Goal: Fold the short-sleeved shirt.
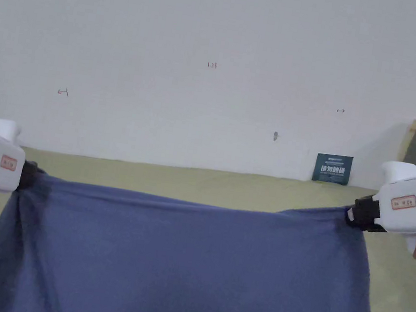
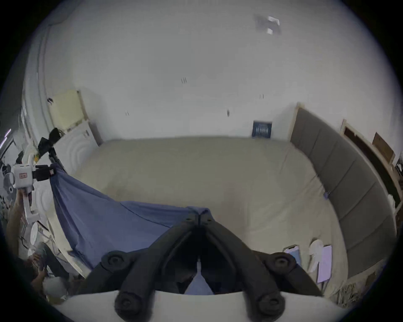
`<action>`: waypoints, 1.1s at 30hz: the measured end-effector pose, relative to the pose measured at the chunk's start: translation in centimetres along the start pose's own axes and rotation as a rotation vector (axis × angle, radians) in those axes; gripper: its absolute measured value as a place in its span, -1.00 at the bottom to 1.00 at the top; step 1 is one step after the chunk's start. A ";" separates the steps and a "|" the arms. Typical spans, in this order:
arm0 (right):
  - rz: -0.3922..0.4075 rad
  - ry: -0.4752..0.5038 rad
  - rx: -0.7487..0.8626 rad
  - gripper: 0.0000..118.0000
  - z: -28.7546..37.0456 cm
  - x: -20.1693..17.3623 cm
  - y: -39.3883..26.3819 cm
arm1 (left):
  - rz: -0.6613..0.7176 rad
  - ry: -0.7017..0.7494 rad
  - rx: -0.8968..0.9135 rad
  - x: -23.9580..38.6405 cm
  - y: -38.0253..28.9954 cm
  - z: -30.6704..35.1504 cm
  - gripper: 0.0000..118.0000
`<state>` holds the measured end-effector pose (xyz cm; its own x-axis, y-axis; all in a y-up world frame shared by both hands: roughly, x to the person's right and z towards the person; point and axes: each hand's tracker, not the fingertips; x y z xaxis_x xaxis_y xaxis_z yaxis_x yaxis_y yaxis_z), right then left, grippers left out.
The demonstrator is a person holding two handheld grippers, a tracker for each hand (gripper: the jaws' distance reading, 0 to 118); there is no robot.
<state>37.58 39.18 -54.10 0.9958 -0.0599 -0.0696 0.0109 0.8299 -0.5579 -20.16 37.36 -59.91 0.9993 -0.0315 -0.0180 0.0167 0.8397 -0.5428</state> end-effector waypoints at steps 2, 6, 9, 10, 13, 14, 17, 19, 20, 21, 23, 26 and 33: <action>0.010 -0.004 0.049 -0.94 3.1 -0.7 1.8 | 0.013 -0.005 0.053 -0.3 1.8 3.0 -0.99; 0.037 -0.021 0.139 -0.94 7.4 -1.9 5.2 | -0.011 0.024 0.149 -0.1 5.1 7.9 -0.99; 0.046 -0.036 0.191 -0.94 9.0 -2.5 7.4 | 0.012 0.052 0.196 -0.4 7.2 9.8 -0.99; 0.050 -0.035 0.206 -0.94 9.5 -2.7 8.1 | 0.023 0.050 0.207 -0.6 7.7 10.2 -0.99; 0.033 -0.029 0.250 -0.94 10.2 -2.9 10.3 | 0.062 0.053 0.234 -1.0 9.5 10.8 -0.99; 0.028 -0.030 0.260 -0.94 10.4 -3.0 11.1 | 0.071 0.048 0.238 -1.2 10.2 10.8 -0.99; 0.050 -0.051 0.284 -0.94 10.0 -3.2 13.2 | 0.072 0.052 0.250 -1.2 12.0 10.4 -0.99; 0.044 -0.050 0.294 -0.94 9.3 -3.1 14.4 | 0.064 0.071 0.253 -0.9 13.0 9.8 -0.99; 0.043 -0.049 0.297 -0.94 8.8 -3.1 15.2 | 0.063 0.087 0.243 -0.6 13.8 9.1 -0.99; 0.040 -0.050 0.302 -0.94 8.3 -3.0 15.8 | 0.057 0.087 0.243 -0.4 14.4 8.6 -0.99; 0.032 -0.059 0.305 -0.94 7.0 -2.8 17.0 | 0.073 0.088 0.239 -0.2 15.5 7.4 -0.99; 0.029 -0.073 0.299 -0.94 4.9 -2.2 18.9 | 0.056 0.104 0.239 0.5 17.2 5.3 -0.99; 0.029 -0.095 0.308 -0.95 -0.2 -1.4 23.7 | 0.032 0.129 0.268 2.3 21.9 1.3 -0.99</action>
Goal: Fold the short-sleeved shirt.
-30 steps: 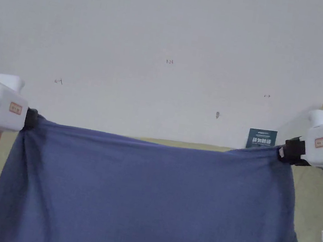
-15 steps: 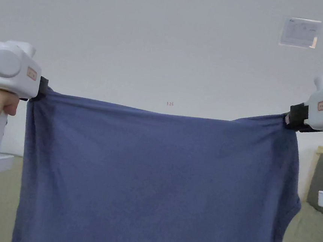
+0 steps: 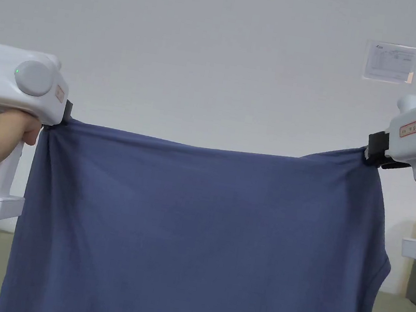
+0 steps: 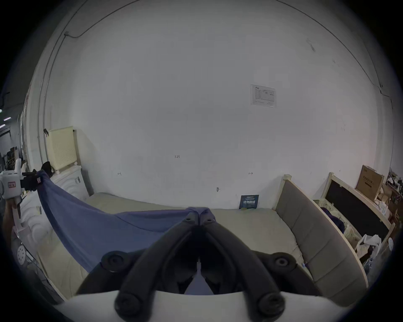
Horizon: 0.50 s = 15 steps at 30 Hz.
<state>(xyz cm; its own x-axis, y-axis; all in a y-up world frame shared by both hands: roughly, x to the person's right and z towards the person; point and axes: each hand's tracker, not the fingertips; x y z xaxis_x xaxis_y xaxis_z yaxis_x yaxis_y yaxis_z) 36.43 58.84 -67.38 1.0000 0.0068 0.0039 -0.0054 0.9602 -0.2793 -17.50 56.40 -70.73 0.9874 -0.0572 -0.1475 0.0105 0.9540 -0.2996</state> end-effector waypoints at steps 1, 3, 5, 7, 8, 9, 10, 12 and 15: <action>0.008 -0.009 -0.004 -0.95 -1.1 -0.2 0.6 | -0.017 0.018 0.006 0.5 0.4 -0.7 -0.99; 0.045 -0.031 -0.001 -0.95 -2.7 -0.5 1.6 | -0.029 0.032 0.012 1.3 1.1 -2.1 -0.99; 0.066 -0.036 0.004 -0.94 -4.2 -0.7 2.7 | -0.032 0.038 0.019 1.9 1.7 -3.3 -0.99; 0.070 -0.047 0.017 -0.95 -5.4 -0.9 3.8 | -0.035 0.049 0.026 2.4 2.0 -4.6 -0.99; 0.061 -0.045 0.025 -0.95 -6.0 -1.0 4.3 | -0.029 0.055 0.025 2.5 2.1 -5.3 -0.99; 0.059 -0.050 0.030 -0.95 -6.6 -1.1 4.8 | -0.023 0.055 0.025 2.7 2.2 -6.1 -0.99; 0.061 -0.053 0.037 -0.95 -7.0 -1.1 5.1 | -0.016 0.067 0.023 3.0 2.2 -6.8 -0.99; 0.053 -0.066 0.056 -0.95 -8.2 -1.2 5.5 | -0.004 0.076 0.027 3.4 2.3 -8.1 -0.99; 0.068 -0.052 0.066 -0.95 -9.8 -1.1 5.7 | 0.001 0.084 0.027 4.0 2.2 -10.1 -0.99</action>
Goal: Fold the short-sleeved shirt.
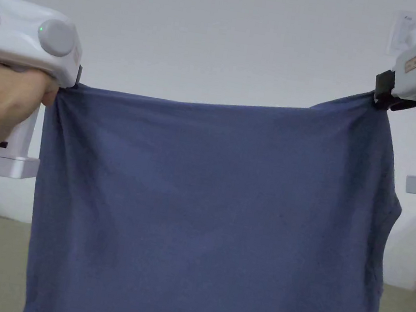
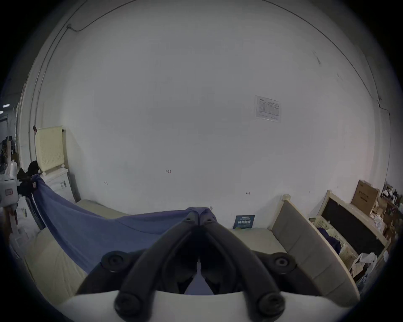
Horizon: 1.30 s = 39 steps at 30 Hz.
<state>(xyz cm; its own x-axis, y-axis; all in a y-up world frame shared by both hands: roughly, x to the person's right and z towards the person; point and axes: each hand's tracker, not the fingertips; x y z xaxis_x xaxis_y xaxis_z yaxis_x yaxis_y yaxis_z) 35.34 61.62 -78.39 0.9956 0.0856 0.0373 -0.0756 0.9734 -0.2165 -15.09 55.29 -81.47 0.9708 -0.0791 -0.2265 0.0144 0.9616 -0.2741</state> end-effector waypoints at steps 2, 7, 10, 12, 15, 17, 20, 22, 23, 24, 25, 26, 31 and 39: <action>0.000 -0.024 0.004 -0.95 -1.1 0.0 -0.1 | -0.002 -0.001 0.005 0.3 -0.6 -0.9 -0.99; -0.020 -0.013 -0.003 -0.95 -3.3 0.5 -1.9 | -0.037 -0.013 -0.001 1.2 -2.9 -3.3 -0.99; 0.020 -0.007 -0.061 -0.95 -4.7 0.2 -4.6 | -0.052 -0.024 -0.023 1.5 -5.3 -4.7 -0.99; 0.015 -0.001 -0.084 -0.95 -5.7 0.1 -7.4 | -0.044 -0.037 -0.065 1.5 -7.6 -5.6 -0.99; -0.006 0.012 -0.147 -0.95 -6.4 -0.2 -12.6 | -0.052 -0.051 -0.115 1.4 -11.6 -6.3 -0.99; -0.012 0.020 -0.190 -0.95 -6.2 -0.4 -16.5 | -0.071 -0.066 -0.159 1.1 -14.6 -6.5 -0.99; -0.043 0.050 -0.268 -0.95 -4.4 -0.9 -22.3 | -0.072 -0.089 -0.210 0.3 -19.2 -5.9 -0.99; -0.031 0.069 -0.273 -0.95 -2.1 -1.1 -25.8 | -0.084 -0.117 -0.230 -0.5 -22.2 -4.9 -0.99; -0.048 0.091 -0.299 -0.95 -0.8 -1.2 -27.6 | -0.092 -0.118 -0.250 -0.8 -23.7 -4.2 -0.99; -0.075 0.109 -0.330 -0.95 0.8 -1.1 -29.7 | -0.080 -0.133 -0.271 -1.3 -25.5 -3.1 -0.99; -0.090 0.096 -0.335 -0.95 2.0 -1.1 -31.3 | -0.080 -0.147 -0.290 -1.8 -26.9 -2.1 -0.99; -0.095 0.131 -0.372 -0.95 3.6 -1.0 -33.2 | -0.080 -0.148 -0.306 -2.3 -28.5 -0.8 -0.99; -0.170 0.144 -0.451 -0.95 11.5 -0.7 -41.4 | -0.071 -0.180 -0.381 -4.7 -35.9 6.1 -0.99; -0.213 0.148 -0.544 -0.95 23.9 -0.1 -52.3 | -0.045 -0.217 -0.501 -8.9 -45.7 17.1 -0.99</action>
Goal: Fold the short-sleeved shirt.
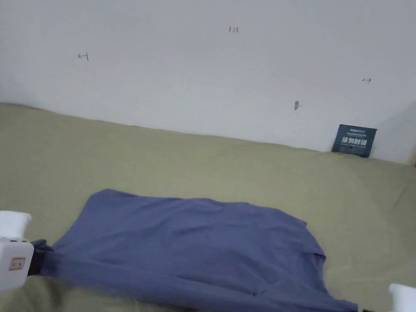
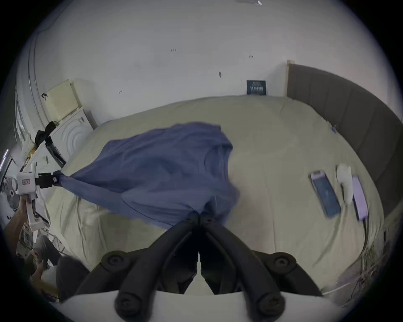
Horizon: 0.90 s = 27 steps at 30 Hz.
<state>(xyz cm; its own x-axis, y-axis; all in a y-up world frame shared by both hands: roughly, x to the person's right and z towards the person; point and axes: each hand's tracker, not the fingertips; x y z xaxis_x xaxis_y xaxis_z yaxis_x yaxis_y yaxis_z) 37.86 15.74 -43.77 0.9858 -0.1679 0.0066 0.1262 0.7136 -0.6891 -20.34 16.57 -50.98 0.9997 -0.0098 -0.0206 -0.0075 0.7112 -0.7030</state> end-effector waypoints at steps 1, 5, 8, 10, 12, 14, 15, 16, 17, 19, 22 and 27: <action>0.000 0.001 -0.002 -0.95 0.7 0.1 -1.4 | 0.007 0.000 0.004 -0.1 -1.4 0.6 -0.99; 0.007 -0.002 -0.029 -0.95 3.4 0.3 -6.2 | 0.029 -0.011 -0.022 -1.1 -6.5 2.5 -0.99; 0.011 0.007 -0.048 -0.95 4.6 0.5 -8.5 | 0.032 -0.017 -0.040 -1.9 -9.2 3.3 -0.99; 0.008 0.017 -0.063 -0.95 4.8 0.6 -9.6 | 0.024 -0.022 -0.064 -2.1 -10.5 3.5 -0.99; 0.002 0.010 -0.076 -0.95 4.7 0.5 -10.7 | 0.043 -0.023 -0.065 -2.4 -11.4 3.7 -0.99; -0.006 0.009 -0.089 -0.94 4.3 0.7 -11.1 | 0.055 -0.029 -0.069 -2.4 -11.6 3.6 -0.99; -0.010 0.007 -0.094 -0.94 4.1 0.7 -11.2 | 0.059 -0.030 -0.071 -2.4 -11.6 3.5 -0.99; -0.014 0.005 -0.097 -0.94 4.0 0.6 -11.2 | 0.064 -0.031 -0.072 -2.4 -11.6 3.5 -0.99; -0.017 0.003 -0.101 -0.94 3.7 0.7 -11.2 | 0.066 -0.035 -0.072 -2.4 -11.6 3.5 -0.99; -0.019 -0.004 -0.102 -0.75 3.4 0.7 -11.2 | 0.070 -0.048 -0.075 -2.4 -11.7 3.4 -0.83; -0.040 -0.036 -0.125 0.75 3.5 1.1 -10.8 | 0.049 -0.052 -0.078 -2.2 -11.9 4.0 1.00; -0.073 -0.022 -0.021 0.80 5.6 -0.2 -9.2 | 0.049 -0.063 0.034 -1.5 -10.6 7.2 0.93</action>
<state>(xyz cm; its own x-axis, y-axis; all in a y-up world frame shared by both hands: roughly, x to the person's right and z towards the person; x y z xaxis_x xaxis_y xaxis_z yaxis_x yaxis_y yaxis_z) 37.11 12.99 -33.34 0.9763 -0.2038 0.0732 0.1956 0.6854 -0.7014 -21.57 14.17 -38.37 0.9976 0.0689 -0.0091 -0.0569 0.7334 -0.6774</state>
